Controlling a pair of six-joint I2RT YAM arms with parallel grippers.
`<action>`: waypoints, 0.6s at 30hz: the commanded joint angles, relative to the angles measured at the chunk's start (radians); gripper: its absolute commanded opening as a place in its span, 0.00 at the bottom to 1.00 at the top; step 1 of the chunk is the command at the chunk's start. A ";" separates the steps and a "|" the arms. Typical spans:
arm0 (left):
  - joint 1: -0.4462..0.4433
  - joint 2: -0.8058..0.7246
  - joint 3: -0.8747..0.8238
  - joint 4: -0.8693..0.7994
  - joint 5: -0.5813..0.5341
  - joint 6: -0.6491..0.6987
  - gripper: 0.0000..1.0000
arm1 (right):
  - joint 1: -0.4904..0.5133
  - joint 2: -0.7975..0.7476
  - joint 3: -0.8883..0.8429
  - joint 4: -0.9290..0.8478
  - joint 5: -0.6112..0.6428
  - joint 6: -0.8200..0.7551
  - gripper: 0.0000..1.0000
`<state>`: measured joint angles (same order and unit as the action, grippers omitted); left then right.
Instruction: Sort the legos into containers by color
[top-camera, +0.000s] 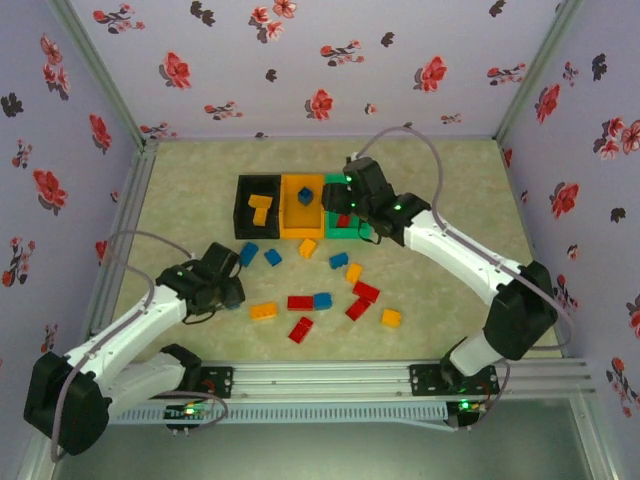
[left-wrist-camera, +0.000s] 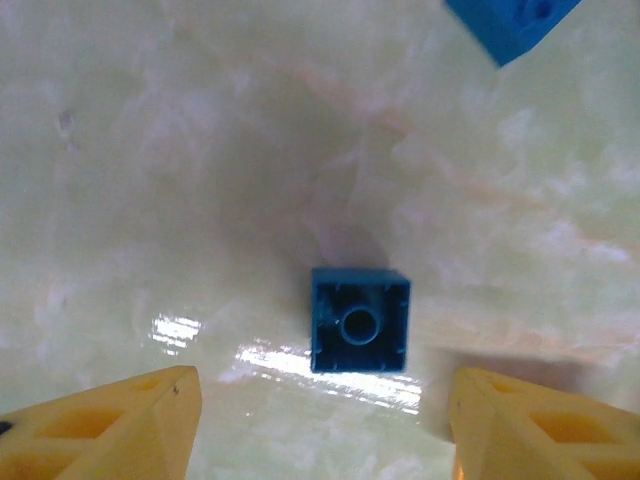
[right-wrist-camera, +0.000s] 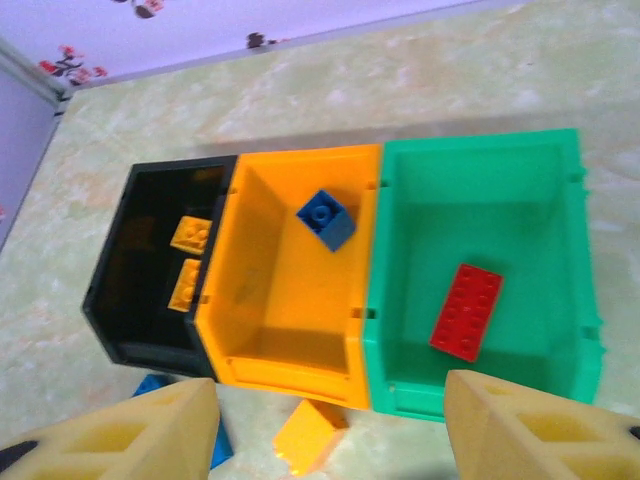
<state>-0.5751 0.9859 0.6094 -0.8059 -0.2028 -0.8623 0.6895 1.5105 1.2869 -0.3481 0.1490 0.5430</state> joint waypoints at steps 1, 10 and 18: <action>-0.020 -0.010 -0.039 0.045 0.018 -0.079 0.67 | -0.020 -0.048 -0.038 0.013 0.027 0.011 0.62; -0.032 0.054 -0.056 0.122 0.029 -0.056 0.64 | -0.025 -0.052 -0.046 -0.001 0.030 0.012 0.62; -0.031 0.110 -0.065 0.154 0.019 -0.041 0.55 | -0.025 -0.069 -0.058 -0.009 0.040 0.009 0.62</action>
<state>-0.6006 1.0779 0.5625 -0.6685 -0.1787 -0.9073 0.6670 1.4750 1.2404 -0.3489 0.1589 0.5465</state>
